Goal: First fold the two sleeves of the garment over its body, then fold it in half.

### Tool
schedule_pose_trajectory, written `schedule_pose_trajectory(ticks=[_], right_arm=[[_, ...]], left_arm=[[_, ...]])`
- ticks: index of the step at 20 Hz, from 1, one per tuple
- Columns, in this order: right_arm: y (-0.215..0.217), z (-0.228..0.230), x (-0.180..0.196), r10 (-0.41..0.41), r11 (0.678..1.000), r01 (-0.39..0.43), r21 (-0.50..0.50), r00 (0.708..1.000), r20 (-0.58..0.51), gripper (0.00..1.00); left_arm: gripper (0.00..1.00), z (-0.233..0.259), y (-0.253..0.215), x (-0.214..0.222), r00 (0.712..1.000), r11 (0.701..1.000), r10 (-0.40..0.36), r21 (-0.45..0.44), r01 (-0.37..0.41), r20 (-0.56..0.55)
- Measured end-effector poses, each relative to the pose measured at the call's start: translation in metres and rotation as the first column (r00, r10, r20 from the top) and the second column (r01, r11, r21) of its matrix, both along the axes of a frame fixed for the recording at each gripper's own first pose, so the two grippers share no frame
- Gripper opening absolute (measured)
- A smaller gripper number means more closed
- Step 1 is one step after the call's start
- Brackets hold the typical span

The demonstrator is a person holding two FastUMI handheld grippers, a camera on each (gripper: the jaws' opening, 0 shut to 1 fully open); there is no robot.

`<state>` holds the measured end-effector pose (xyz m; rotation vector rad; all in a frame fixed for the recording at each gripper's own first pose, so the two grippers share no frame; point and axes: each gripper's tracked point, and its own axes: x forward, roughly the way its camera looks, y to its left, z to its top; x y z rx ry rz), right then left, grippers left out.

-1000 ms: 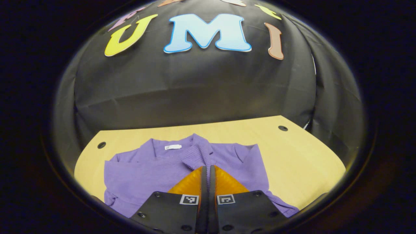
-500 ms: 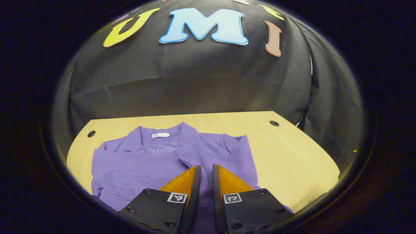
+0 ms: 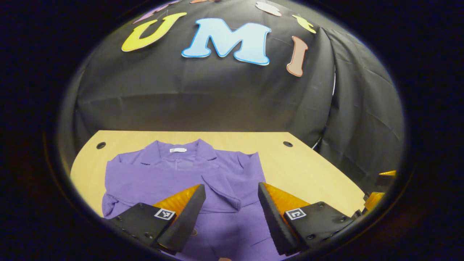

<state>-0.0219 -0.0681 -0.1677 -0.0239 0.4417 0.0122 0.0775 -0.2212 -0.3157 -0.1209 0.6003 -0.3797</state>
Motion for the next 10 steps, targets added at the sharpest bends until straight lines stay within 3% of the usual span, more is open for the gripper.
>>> schedule_pose_trajectory(ticks=[10], right_arm=[[0.017, -0.021, -0.056, -0.105, 0.994, 0.105, 0.014, 0.994, -0.037, 0.97]], left_arm=[[0.96, 0.009, 0.133, -0.108, 0.998, 0.996, 0.069, 0.061, -0.068, -0.009]])
